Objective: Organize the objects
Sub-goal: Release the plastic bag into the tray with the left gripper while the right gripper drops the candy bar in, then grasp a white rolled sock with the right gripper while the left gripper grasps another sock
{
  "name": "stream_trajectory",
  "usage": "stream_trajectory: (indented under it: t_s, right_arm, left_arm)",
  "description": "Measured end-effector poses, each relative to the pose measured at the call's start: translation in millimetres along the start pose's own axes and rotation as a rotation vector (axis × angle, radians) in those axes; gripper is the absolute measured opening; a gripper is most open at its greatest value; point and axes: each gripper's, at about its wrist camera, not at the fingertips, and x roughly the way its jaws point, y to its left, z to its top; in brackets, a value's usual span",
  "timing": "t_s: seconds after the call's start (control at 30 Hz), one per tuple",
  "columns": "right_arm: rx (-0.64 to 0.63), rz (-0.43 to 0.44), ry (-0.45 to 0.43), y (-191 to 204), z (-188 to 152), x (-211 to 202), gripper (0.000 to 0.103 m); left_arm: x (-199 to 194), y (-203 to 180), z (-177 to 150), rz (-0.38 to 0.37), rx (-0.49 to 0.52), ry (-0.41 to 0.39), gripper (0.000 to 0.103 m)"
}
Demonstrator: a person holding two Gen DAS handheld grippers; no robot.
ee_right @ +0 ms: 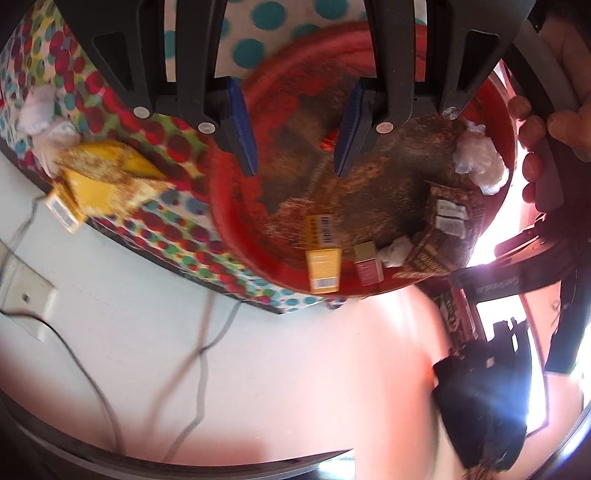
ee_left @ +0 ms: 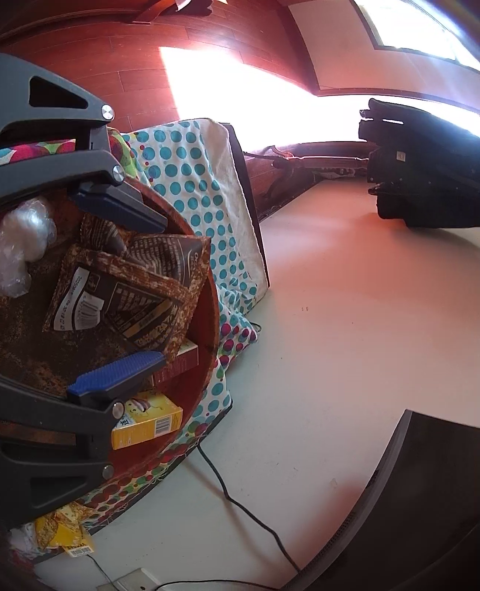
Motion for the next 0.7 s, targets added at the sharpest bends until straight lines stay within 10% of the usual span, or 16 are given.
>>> stream_trajectory:
  t_s: [0.37, 0.7]
  right_arm:
    - [0.234, -0.335, 0.033, -166, -49, -33, 0.059]
    - [0.364, -0.282, 0.036, -211, -58, -10, 0.073]
  left_arm:
    - [-7, -69, -32, -0.23, 0.253, 0.048, 0.069]
    - [-26, -104, -59, -0.342, 0.418, -0.01, 0.07]
